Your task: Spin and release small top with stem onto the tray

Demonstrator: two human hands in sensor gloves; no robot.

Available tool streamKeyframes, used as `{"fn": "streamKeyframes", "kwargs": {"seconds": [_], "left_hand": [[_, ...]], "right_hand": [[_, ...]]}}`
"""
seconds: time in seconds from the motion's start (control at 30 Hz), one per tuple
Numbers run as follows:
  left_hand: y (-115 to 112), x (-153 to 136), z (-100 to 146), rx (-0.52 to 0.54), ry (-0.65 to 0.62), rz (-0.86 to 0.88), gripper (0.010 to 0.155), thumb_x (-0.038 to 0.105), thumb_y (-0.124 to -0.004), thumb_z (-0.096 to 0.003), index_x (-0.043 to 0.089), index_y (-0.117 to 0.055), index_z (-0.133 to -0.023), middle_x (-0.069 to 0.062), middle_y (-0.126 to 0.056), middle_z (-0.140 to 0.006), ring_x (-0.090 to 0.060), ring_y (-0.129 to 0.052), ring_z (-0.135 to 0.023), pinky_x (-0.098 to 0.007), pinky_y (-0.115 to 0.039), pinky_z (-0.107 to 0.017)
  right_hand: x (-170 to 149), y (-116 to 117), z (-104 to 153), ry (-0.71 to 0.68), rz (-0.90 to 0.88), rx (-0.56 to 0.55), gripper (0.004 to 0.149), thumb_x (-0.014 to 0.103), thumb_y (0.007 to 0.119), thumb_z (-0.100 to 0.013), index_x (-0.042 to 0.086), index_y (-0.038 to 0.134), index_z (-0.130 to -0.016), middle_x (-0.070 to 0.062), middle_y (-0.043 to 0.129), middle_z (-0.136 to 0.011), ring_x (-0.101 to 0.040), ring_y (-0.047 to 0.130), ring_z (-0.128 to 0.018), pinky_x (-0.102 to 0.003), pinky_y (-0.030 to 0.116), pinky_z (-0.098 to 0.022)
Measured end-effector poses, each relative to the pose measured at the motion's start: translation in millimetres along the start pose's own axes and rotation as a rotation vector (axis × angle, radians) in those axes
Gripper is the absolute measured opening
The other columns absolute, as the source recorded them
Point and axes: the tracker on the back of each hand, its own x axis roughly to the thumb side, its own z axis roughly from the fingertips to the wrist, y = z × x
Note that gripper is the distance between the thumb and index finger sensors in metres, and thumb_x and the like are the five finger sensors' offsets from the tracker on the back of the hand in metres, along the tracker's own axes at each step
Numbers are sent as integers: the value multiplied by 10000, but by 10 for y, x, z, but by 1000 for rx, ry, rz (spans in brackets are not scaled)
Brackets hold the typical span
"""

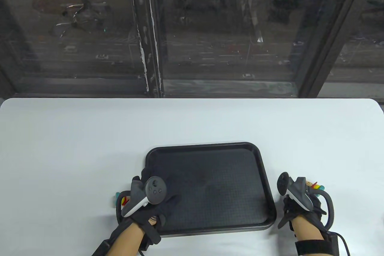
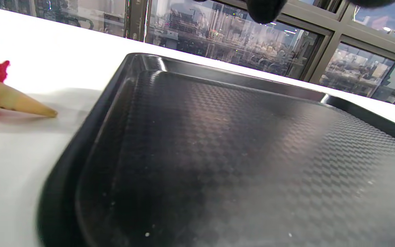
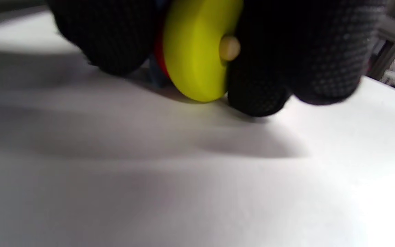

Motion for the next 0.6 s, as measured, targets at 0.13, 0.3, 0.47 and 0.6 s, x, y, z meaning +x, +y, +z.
{"fn": "streamKeyframes", "kwargs": {"seconds": [0.13, 0.3, 0.47, 0.6], "left_hand": [[42, -9, -15, 12, -2, 16, 776, 759, -551, -372, 528, -417, -1100, 32, -159, -1296, -379, -94, -1174, -650, -189, -816], [105, -28, -11, 40, -9, 49, 783, 760, -549, -372, 514, -423, -1104, 32, -165, -1297, -379, -99, -1175, -649, -192, -815], [124, -47, -30, 42, 2, 79, 781, 761, -552, -372, 514, -432, -1103, 27, -170, -1298, -383, -99, -1175, -652, -189, -814], [117, -54, -35, 32, 8, 74, 780, 763, -551, -371, 519, -433, -1103, 31, -174, -1300, -386, -101, -1177, -655, -189, -814]], "right_hand": [[-109, -231, 137, -96, -351, -104, 439, 454, 735, -420, 363, 785, -847, -4, 817, -890, -357, 1006, -713, -474, 938, -457], [112, -496, 387, -318, -480, -225, 419, 475, 779, -387, 455, 851, -799, 10, 685, -894, -257, 787, -758, -538, 710, -638], [567, -642, 568, -582, -399, -279, 415, 390, 874, -350, 364, 870, -764, 27, 934, -689, -164, 1003, -508, -466, 851, -526], [990, -684, 717, -772, -196, -310, 426, 350, 872, -341, 309, 874, -766, 19, 998, -670, -161, 1054, -490, -457, 867, -527]]}}
